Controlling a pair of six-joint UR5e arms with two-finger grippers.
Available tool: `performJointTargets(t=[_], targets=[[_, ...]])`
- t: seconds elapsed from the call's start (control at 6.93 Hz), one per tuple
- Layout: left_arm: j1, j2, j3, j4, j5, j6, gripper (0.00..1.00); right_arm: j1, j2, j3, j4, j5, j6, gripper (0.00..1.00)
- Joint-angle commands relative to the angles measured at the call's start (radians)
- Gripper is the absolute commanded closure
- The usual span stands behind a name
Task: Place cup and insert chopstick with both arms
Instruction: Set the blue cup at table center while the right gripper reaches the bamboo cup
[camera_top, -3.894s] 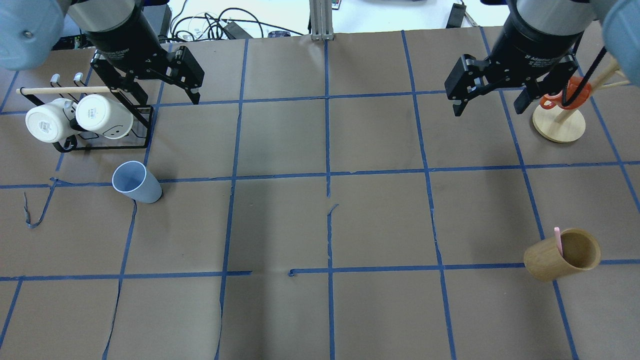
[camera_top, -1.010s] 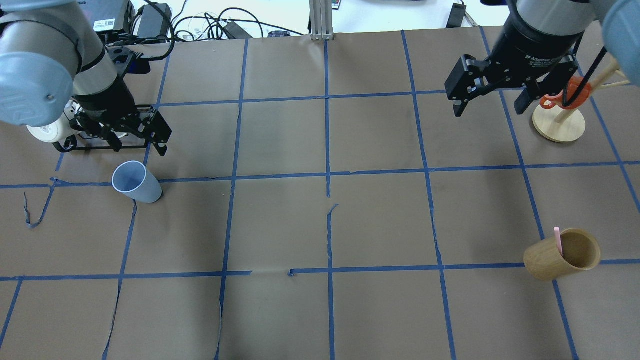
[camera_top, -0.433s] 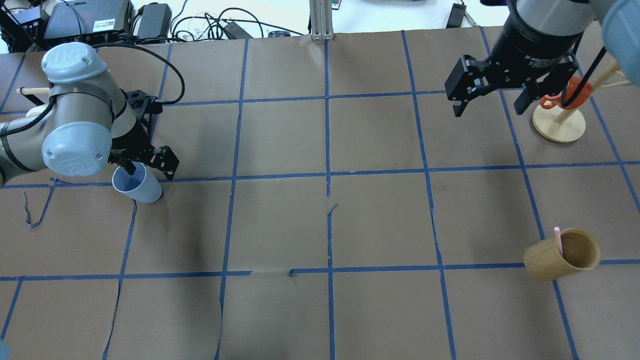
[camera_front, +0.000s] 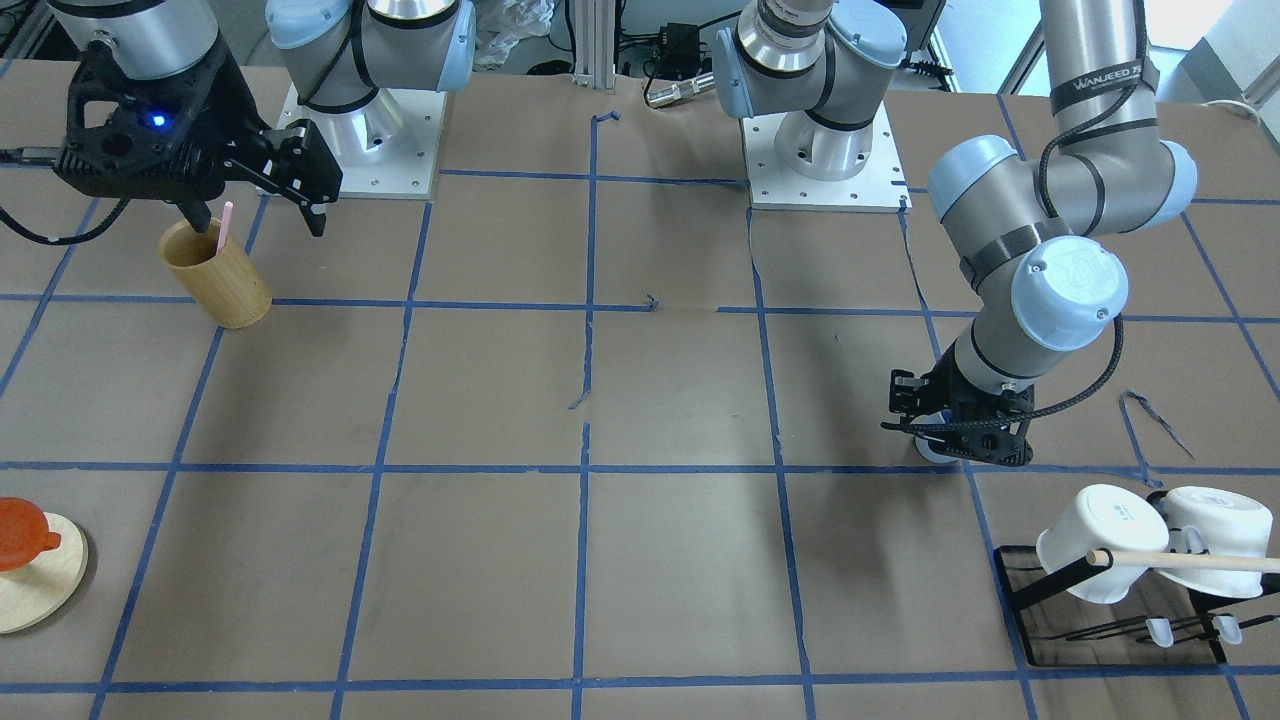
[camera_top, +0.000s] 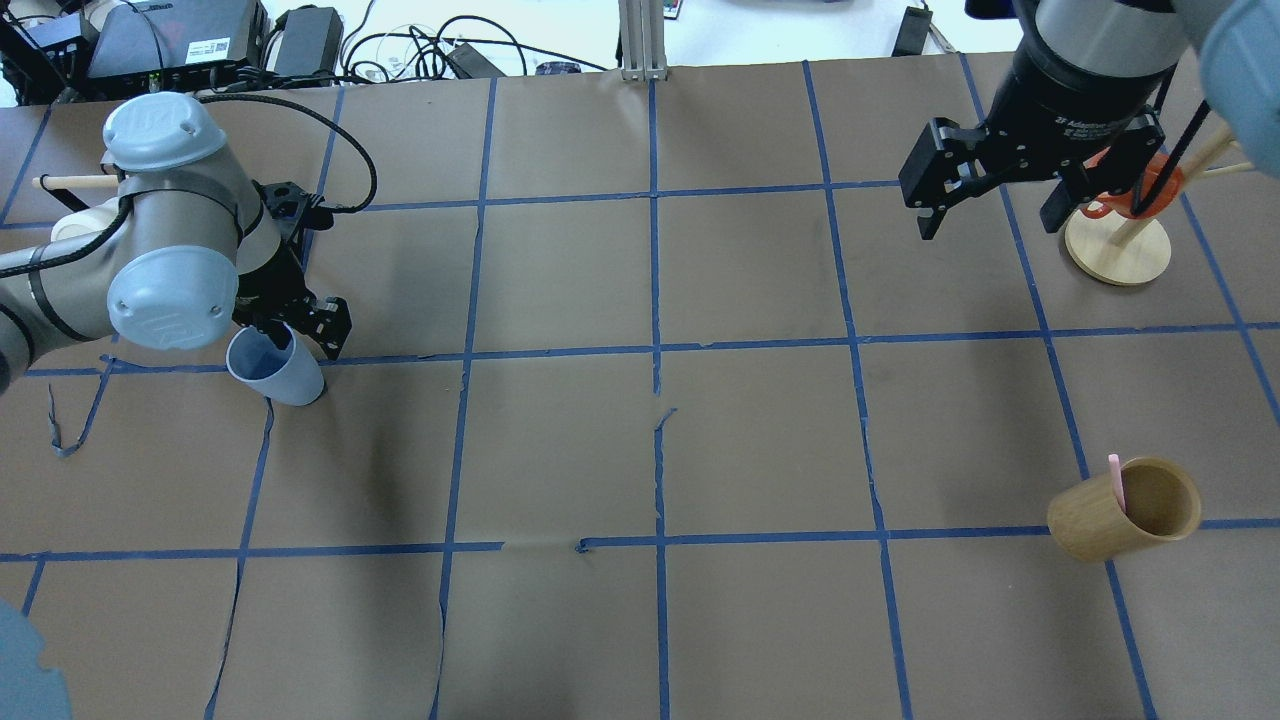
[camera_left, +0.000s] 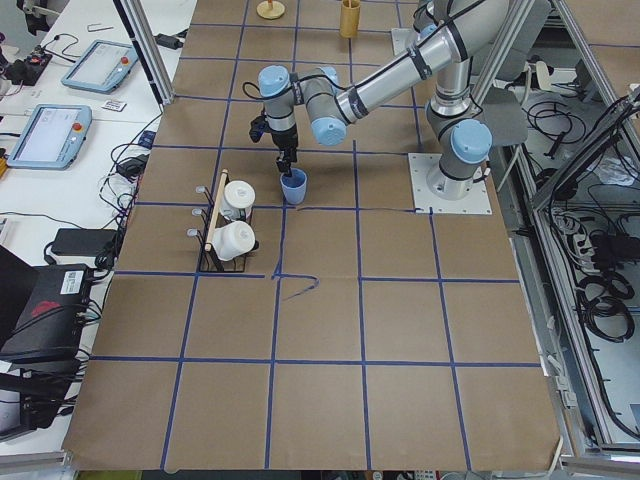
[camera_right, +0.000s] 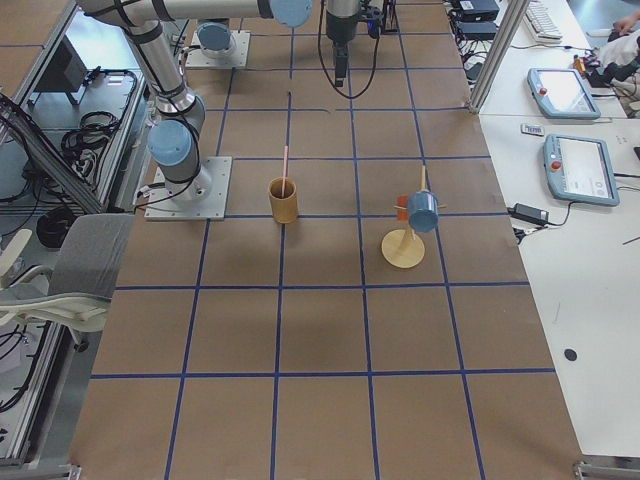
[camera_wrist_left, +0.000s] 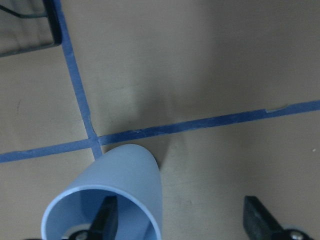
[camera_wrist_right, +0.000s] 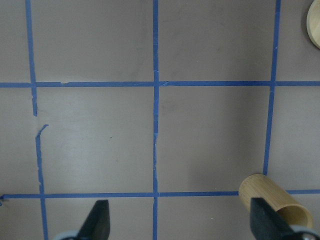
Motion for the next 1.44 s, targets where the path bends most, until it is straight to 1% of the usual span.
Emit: performJointTargets(t=[0.0,0.14,0.29,0.58,0.72,0.87,1.01,1.15,1.3], targets=[[-0.001,-0.007,0.004,0.007,0.009,0.033,1.00,-0.004,0.002,0.012,0.000,-0.076,-0.012,0.00],[-0.009,-0.010,0.011,0.016,0.008,0.033,1.00,-0.008,0.005,0.013,0.003,-0.078,-0.017,0.00],[-0.038,-0.011,0.030,0.016,0.006,0.023,1.00,-0.014,0.004,0.030,0.043,-0.093,-0.015,0.00],[-0.169,-0.014,0.118,-0.022,0.006,-0.151,1.00,-0.056,0.005,0.056,0.057,-0.110,-0.038,0.00],[-0.244,-0.017,0.154,-0.056,-0.004,-0.263,1.00,-0.098,0.007,0.068,0.054,-0.112,-0.087,0.00],[-0.318,-0.045,0.180,-0.049,-0.021,-0.368,1.00,-0.151,0.011,0.088,0.045,-0.109,-0.087,0.00],[-0.384,-0.086,0.220,-0.044,-0.117,-0.437,1.00,-0.159,0.010,0.090,0.052,-0.106,-0.087,0.00],[-0.445,-0.129,0.284,-0.044,-0.169,-0.518,1.00,-0.160,0.011,0.091,0.057,-0.110,-0.081,0.00],[-0.495,-0.181,0.338,-0.044,-0.203,-0.548,1.00,-0.168,0.013,0.098,0.110,-0.171,-0.081,0.00]])
